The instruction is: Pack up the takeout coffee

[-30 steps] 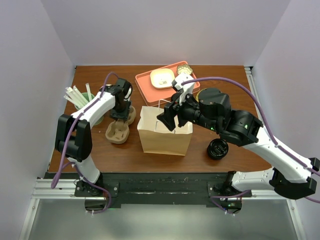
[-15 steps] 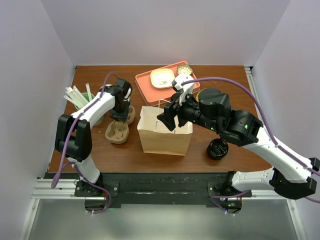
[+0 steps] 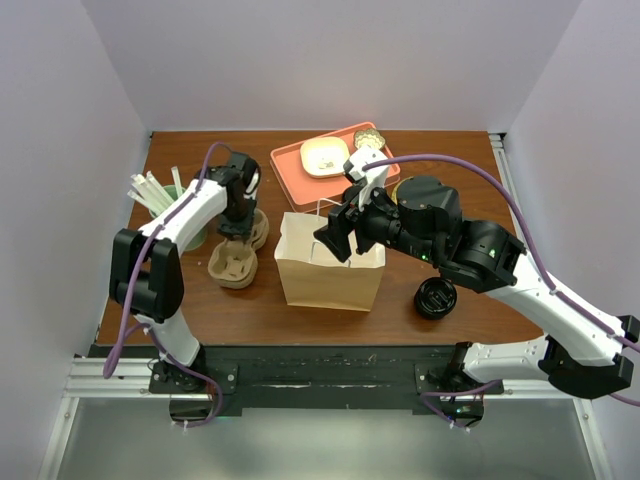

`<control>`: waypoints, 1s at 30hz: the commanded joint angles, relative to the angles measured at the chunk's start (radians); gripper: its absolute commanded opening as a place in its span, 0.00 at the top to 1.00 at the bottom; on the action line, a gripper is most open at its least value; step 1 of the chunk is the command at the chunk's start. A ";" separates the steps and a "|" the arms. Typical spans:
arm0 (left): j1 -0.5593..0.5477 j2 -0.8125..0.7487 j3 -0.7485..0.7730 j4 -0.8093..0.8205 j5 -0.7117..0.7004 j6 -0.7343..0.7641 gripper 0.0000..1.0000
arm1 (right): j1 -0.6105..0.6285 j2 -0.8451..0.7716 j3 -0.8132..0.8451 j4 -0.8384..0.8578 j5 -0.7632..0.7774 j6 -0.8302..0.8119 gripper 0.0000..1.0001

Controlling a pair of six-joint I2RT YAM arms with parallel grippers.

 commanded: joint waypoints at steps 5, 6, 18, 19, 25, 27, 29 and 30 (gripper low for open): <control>0.012 -0.004 0.158 -0.112 -0.028 -0.012 0.70 | 0.002 0.004 0.020 0.056 -0.007 0.005 0.28; 0.011 -0.002 0.159 -0.115 -0.028 -0.012 0.70 | 0.002 0.004 0.020 0.056 -0.007 0.005 0.28; 0.009 -0.020 0.265 -0.178 0.010 -0.012 0.73 | 0.002 0.004 0.028 0.048 -0.005 -0.004 0.28; 0.008 -0.022 0.286 -0.182 0.031 -0.014 0.73 | 0.002 0.004 0.026 0.050 -0.004 -0.001 0.28; -0.011 -0.050 0.383 -0.216 0.108 -0.026 0.74 | 0.002 -0.007 0.032 0.044 0.016 0.005 0.29; -0.017 -0.065 0.412 -0.215 0.126 -0.029 0.74 | 0.002 -0.013 0.037 0.045 0.038 0.010 0.29; -0.021 -0.080 0.477 -0.216 0.163 -0.030 0.74 | 0.002 -0.022 0.042 0.041 0.064 0.017 0.29; -0.023 -0.086 0.500 -0.216 0.166 -0.030 0.74 | 0.002 -0.025 0.045 0.038 0.088 0.025 0.29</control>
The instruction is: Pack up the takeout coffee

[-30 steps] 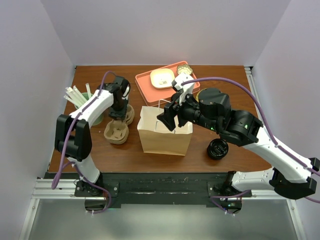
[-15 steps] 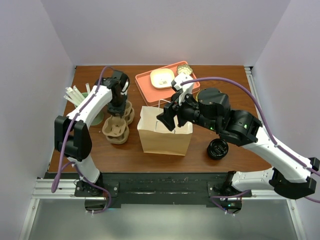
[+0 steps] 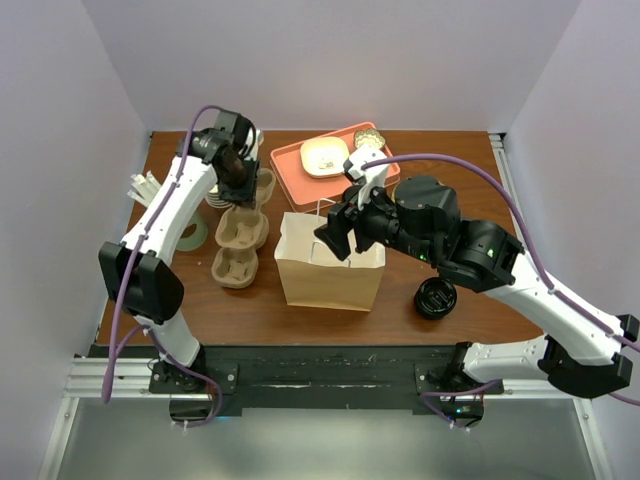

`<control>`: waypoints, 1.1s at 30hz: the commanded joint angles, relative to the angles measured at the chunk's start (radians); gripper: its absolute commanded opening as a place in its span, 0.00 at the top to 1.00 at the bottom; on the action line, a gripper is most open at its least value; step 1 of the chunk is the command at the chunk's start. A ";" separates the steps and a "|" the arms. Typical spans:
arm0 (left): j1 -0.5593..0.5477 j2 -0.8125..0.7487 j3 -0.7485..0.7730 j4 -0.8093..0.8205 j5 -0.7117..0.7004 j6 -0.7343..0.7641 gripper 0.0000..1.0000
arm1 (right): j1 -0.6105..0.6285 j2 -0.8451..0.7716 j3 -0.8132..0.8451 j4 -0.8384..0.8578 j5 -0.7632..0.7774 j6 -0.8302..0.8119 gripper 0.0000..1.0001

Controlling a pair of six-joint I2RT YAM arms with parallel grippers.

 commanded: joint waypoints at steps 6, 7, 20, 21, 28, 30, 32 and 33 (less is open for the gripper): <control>-0.014 -0.140 0.290 0.033 0.214 -0.012 0.76 | 0.002 -0.060 0.049 -0.021 0.217 0.121 0.29; -0.014 -0.152 0.307 0.061 0.258 -0.008 0.76 | 0.000 -0.068 0.046 -0.033 0.253 0.138 0.29; -0.020 -0.335 0.276 0.241 0.596 0.136 0.80 | 0.000 -0.115 0.052 -0.208 0.388 0.292 0.30; -0.023 -0.343 0.255 0.248 0.618 0.150 0.80 | 0.002 -0.112 0.054 -0.217 0.376 0.304 0.30; -0.040 -0.392 0.235 0.221 0.708 0.245 0.84 | -0.001 -0.106 0.040 -0.224 0.299 0.312 0.31; -0.042 -0.399 0.214 0.202 0.720 0.291 0.84 | -0.001 -0.085 0.058 -0.219 0.267 0.277 0.30; -0.051 -0.415 0.192 0.187 0.786 0.357 0.85 | -0.001 -0.066 0.072 -0.219 0.258 0.258 0.29; -0.052 -0.422 0.174 0.179 0.791 0.369 0.85 | -0.003 -0.054 0.074 -0.217 0.259 0.246 0.30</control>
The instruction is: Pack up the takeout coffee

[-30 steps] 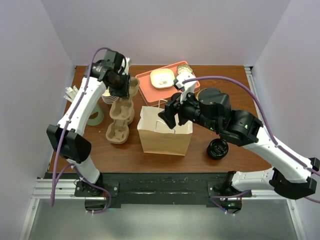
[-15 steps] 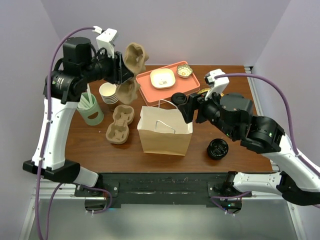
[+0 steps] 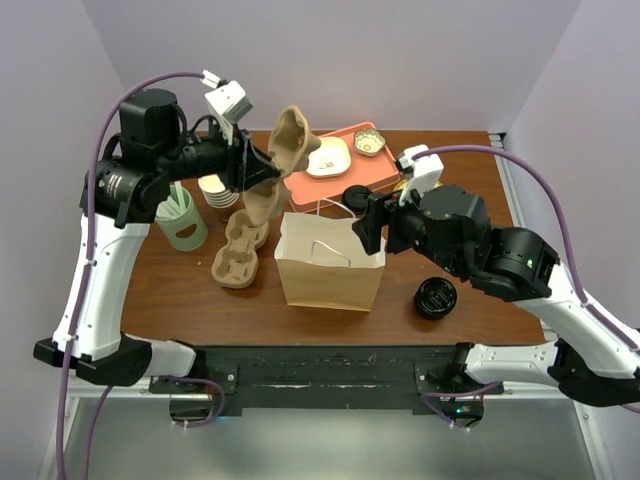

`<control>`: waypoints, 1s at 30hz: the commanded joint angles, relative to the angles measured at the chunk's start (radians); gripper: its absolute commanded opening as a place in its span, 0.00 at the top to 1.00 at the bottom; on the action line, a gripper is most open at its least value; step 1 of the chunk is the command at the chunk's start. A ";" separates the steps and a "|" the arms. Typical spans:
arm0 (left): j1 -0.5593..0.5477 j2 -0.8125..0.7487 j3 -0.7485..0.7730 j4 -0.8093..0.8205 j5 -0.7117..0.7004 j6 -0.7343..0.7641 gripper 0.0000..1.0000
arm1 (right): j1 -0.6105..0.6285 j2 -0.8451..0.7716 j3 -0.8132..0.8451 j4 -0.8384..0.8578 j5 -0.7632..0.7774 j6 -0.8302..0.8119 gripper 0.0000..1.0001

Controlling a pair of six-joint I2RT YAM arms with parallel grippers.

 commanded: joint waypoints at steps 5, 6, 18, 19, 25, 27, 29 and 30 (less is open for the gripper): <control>-0.037 -0.074 -0.075 -0.040 0.149 0.236 0.87 | -0.016 0.016 0.004 0.131 -0.095 -0.125 0.30; -0.040 -0.076 -0.083 -0.037 0.147 0.244 0.87 | -0.020 0.016 0.002 0.141 -0.100 -0.151 0.29; -0.115 -0.054 -0.097 0.057 0.130 0.281 0.91 | -0.180 0.027 -0.013 0.162 -0.209 -0.139 0.33; -0.126 -0.056 -0.103 0.067 0.130 0.281 0.91 | -0.180 0.019 -0.021 0.165 -0.221 -0.131 0.33; -0.167 -0.057 -0.164 0.156 0.130 0.264 0.91 | -0.180 -0.105 -0.143 0.298 -0.414 -0.125 0.33; -0.179 -0.057 -0.181 0.170 0.130 0.265 0.91 | -0.180 -0.158 -0.194 0.338 -0.518 -0.158 0.32; -0.183 -0.056 -0.193 0.173 0.129 0.271 0.91 | -0.180 -0.186 -0.240 0.381 -0.615 -0.201 0.30; -0.184 -0.056 -0.196 0.173 0.129 0.275 0.91 | -0.180 -0.196 -0.251 0.390 -0.646 -0.217 0.30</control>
